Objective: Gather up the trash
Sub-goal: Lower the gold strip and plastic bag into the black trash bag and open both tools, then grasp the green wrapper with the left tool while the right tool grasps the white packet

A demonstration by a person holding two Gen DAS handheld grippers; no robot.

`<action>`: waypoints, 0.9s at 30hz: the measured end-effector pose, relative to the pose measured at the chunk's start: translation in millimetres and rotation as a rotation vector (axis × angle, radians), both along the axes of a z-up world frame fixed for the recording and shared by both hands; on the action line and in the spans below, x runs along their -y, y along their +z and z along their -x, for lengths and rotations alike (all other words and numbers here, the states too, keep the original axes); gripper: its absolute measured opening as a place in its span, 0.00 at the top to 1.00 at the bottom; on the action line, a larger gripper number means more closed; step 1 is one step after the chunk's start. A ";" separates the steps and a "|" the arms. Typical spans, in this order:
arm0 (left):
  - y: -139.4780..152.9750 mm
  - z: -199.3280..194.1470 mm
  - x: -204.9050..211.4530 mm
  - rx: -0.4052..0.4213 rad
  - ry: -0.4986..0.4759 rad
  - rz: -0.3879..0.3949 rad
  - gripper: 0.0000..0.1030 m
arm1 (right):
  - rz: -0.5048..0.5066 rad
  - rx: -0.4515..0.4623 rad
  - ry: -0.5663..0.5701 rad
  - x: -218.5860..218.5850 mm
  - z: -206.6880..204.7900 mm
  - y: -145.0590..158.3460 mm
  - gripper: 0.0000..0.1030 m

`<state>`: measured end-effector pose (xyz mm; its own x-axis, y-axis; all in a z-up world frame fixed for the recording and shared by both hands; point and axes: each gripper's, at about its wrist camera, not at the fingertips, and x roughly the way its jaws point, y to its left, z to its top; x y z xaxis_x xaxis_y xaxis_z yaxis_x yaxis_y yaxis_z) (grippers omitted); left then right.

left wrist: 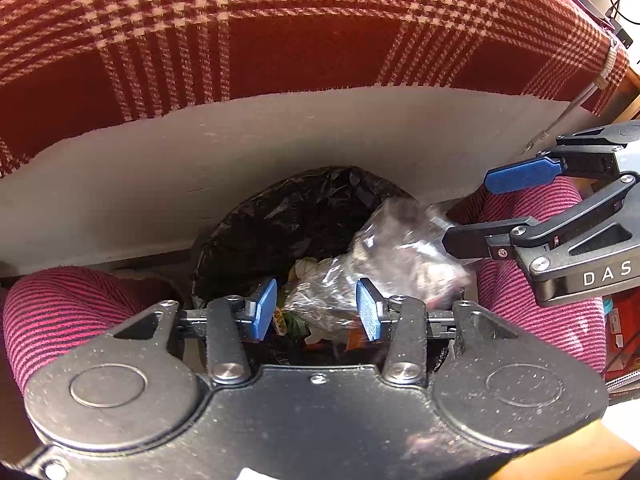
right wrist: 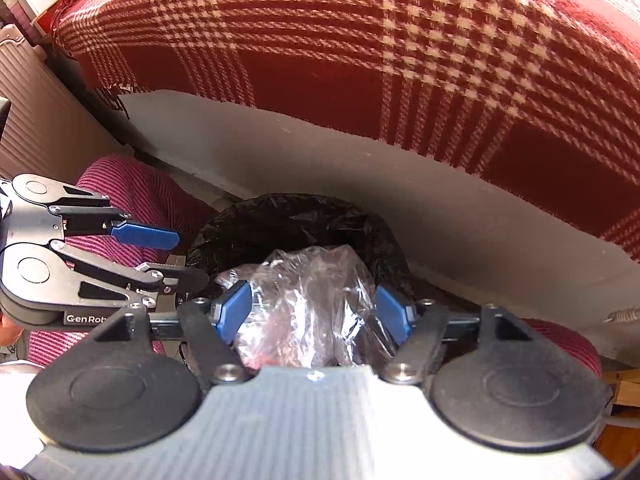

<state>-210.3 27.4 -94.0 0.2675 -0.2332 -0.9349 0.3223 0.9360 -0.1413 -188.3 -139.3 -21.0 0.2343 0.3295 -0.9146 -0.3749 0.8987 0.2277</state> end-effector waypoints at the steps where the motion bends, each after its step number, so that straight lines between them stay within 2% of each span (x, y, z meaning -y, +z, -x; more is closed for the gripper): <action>1: 0.0 0.0 0.0 0.000 0.000 0.000 0.59 | -0.001 0.000 0.001 0.4 -0.1 -0.1 0.23; 18: 4.1 -1.0 -1.0 0.012 -0.003 -0.001 0.56 | 0.003 0.010 -0.006 4.7 -1.2 3.4 0.21; 23: 19.2 -3.6 -3.5 0.045 0.002 0.013 0.56 | 0.003 0.048 -0.006 8.9 -2.2 18.8 0.21; 27: 44.6 -11.0 -4.6 0.101 -0.001 0.041 0.54 | -0.013 0.108 -0.007 13.7 -6.5 41.3 0.19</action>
<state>-199.3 32.0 -49.5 0.3596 -0.2709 -0.8929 0.3377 0.9298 -0.1461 -181.8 -153.0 20.3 0.3338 0.3388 -0.8796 -0.3912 0.8988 0.1977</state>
